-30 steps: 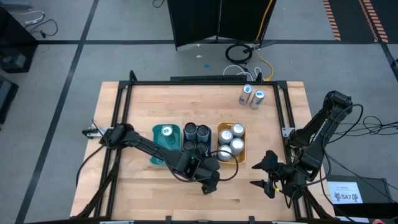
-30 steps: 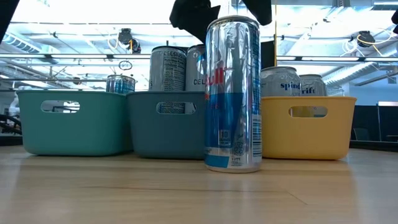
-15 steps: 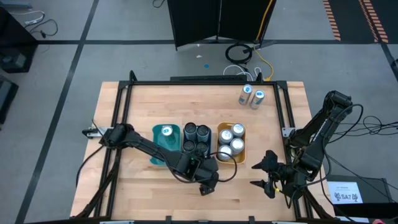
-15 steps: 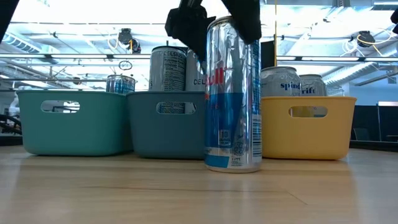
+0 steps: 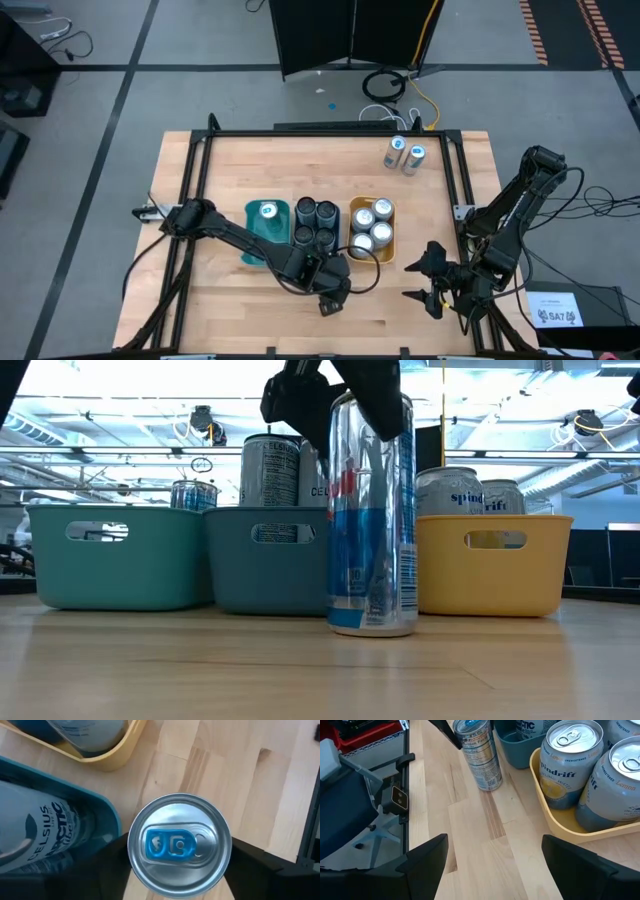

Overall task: Sort soda cans
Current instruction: Put the bottom blue soda can into the green bin

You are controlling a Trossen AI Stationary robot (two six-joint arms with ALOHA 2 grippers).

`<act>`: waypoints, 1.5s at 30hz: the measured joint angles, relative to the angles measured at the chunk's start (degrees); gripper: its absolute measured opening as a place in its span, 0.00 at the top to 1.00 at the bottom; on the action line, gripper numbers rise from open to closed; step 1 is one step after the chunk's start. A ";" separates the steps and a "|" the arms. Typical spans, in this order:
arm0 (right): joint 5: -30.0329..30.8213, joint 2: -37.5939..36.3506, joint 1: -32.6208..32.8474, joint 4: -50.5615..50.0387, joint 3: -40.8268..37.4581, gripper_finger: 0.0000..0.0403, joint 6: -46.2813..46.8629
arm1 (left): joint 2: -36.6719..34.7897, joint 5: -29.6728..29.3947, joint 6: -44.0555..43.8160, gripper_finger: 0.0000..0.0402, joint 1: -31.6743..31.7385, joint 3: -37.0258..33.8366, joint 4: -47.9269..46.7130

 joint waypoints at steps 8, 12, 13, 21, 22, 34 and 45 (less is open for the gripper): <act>-0.08 0.00 0.00 0.00 0.00 0.22 -0.20 | 0.00 0.46 0.02 0.34 0.11 -0.07 2.48; -0.08 -0.01 0.00 0.00 0.00 0.22 -0.17 | 0.00 0.52 -0.02 0.30 0.13 -0.07 3.51; -0.10 -0.02 0.01 0.00 0.00 0.22 -0.17 | 0.00 0.52 -0.04 0.30 0.13 -0.07 3.43; -0.10 -0.02 0.02 0.02 0.00 0.22 -0.13 | -0.22 0.50 -0.09 0.32 0.17 2.27 2.86; -0.10 -0.02 0.00 0.02 0.00 0.22 -0.13 | -0.51 0.50 -0.11 0.32 0.17 2.41 2.81; -0.10 -0.02 0.00 -0.02 0.00 0.22 -0.48 | -6.12 1.17 -8.28 0.33 -0.38 2.71 -7.43; -0.10 -0.02 -0.03 -0.02 0.00 0.22 -1.55 | -15.84 -6.91 -23.97 0.33 -6.17 2.71 -31.36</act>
